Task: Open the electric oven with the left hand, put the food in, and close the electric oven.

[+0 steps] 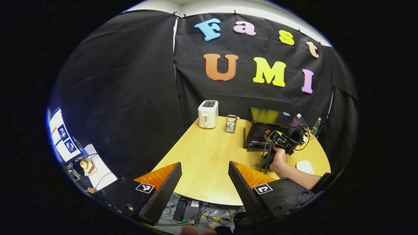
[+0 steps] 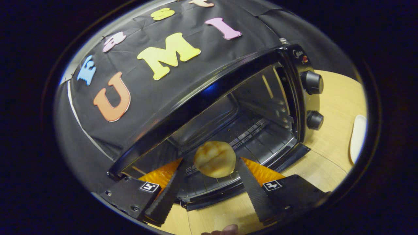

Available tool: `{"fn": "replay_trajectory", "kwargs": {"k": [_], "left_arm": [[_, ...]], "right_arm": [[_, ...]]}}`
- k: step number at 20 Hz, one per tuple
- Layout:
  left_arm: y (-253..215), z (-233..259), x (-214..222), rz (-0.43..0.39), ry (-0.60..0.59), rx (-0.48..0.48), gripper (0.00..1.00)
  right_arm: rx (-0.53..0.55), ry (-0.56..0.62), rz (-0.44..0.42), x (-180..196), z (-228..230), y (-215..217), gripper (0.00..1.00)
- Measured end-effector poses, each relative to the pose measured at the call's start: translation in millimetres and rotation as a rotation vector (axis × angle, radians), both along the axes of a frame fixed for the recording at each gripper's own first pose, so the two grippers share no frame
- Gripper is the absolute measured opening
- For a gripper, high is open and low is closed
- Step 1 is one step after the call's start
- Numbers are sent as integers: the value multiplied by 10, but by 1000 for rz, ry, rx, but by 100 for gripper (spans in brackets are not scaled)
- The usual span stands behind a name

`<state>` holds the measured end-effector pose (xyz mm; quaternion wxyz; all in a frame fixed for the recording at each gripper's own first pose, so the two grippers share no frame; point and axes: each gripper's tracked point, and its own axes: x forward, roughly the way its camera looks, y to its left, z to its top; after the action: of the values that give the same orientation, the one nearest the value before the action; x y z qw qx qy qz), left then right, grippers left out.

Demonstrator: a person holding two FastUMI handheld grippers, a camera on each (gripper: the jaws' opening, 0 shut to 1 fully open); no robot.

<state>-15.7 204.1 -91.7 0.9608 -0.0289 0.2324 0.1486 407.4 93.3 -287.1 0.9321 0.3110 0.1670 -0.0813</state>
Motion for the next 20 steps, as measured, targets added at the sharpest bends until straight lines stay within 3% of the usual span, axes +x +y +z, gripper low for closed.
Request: {"fn": "replay_trajectory", "kwargs": {"k": [5,9,15,20], "left_arm": [[-131,35,-50,-10,-31,-30,95],[-273,41,-102,-34,-61,-75,95],[-571,-115,-59,-116,-79,-102,95],[-797,-265,62,-184,-91,-105,95]], "right_arm": [[20,9,18,-412,77,26,96],[-14,18,88,-909,222,119,96],[-77,40,209,-1813,386,131,96],[-105,68,254,-2423,474,-12,99]]}}
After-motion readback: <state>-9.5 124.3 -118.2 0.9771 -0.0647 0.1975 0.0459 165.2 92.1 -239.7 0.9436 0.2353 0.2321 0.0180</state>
